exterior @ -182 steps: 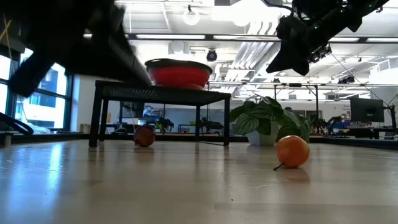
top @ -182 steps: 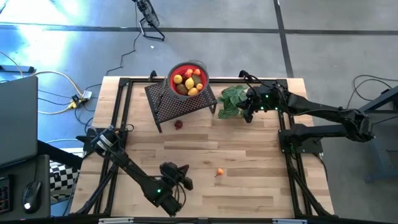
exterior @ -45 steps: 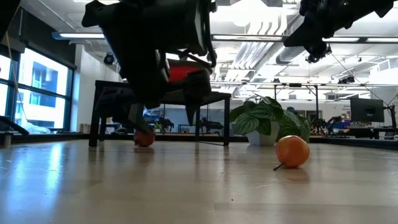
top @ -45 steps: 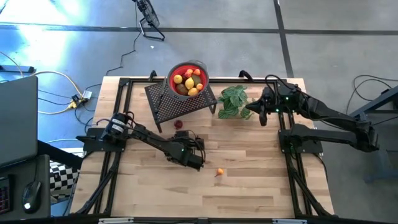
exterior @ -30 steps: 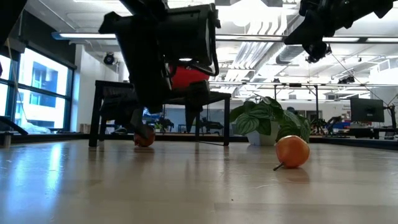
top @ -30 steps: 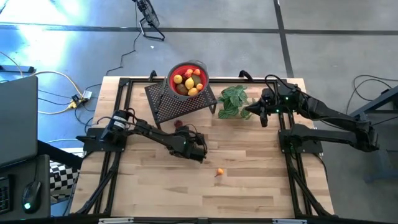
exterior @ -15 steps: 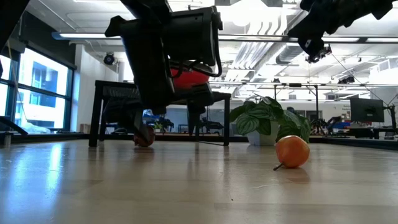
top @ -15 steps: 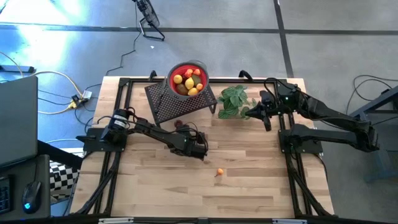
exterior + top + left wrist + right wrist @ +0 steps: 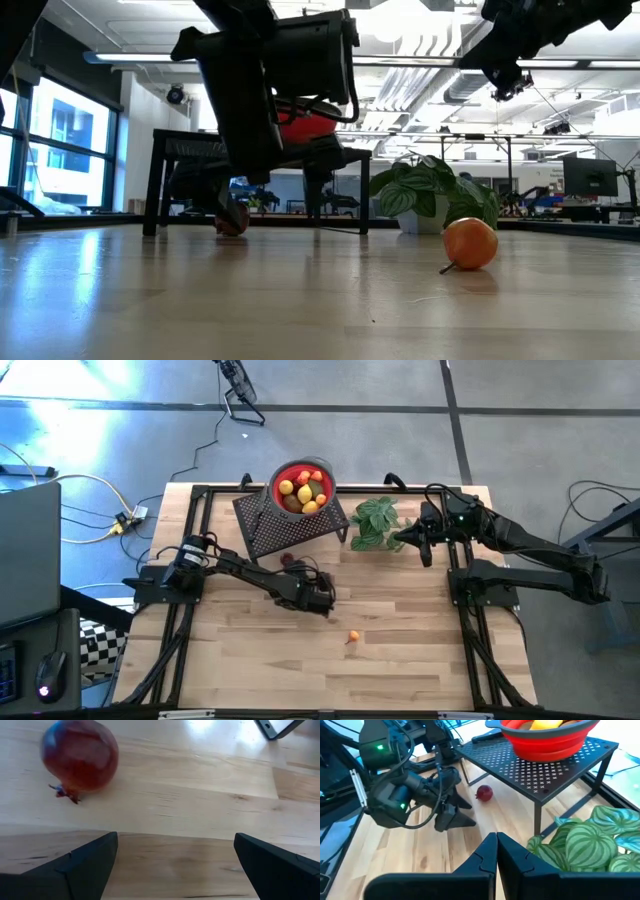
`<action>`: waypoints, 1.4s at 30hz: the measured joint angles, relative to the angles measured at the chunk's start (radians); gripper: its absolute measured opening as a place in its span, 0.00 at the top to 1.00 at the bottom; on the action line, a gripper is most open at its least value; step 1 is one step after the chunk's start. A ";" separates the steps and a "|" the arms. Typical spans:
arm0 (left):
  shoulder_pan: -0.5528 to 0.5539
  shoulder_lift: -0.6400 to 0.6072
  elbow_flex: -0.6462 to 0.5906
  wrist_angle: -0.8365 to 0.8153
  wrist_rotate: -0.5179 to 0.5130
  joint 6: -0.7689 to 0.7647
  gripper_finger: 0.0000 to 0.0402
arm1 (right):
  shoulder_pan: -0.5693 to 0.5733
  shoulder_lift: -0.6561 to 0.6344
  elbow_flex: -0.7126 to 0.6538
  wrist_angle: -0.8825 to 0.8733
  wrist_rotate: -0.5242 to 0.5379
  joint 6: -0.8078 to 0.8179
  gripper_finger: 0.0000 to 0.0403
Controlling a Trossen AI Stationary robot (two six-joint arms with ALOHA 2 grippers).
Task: Pick & Place Fruit
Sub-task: Put the red pomegranate into the red basket on the shelf
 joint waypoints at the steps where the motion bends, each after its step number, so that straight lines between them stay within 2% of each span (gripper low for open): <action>1: 0.000 0.000 0.000 0.011 0.000 0.000 0.03 | 0.000 0.000 0.000 0.000 0.004 0.000 0.99; 10: 0.000 0.000 0.000 0.042 -0.001 0.029 0.03 | 0.000 0.000 0.000 0.000 0.019 0.002 0.99; 23: -0.001 0.000 0.003 0.193 -0.027 0.079 0.03 | 0.000 0.000 0.000 -0.011 0.018 0.003 0.99; 28: -0.001 0.001 0.082 0.095 -0.072 0.080 0.03 | 0.000 0.000 0.000 -0.036 0.018 0.003 0.99; 34: -0.001 0.000 0.235 -0.178 -0.106 0.062 0.03 | 0.000 0.000 0.000 -0.059 0.018 0.002 0.99; 42: -0.009 0.016 0.254 -0.276 -0.076 -0.111 0.03 | 0.000 0.000 0.000 -0.058 0.018 0.001 0.99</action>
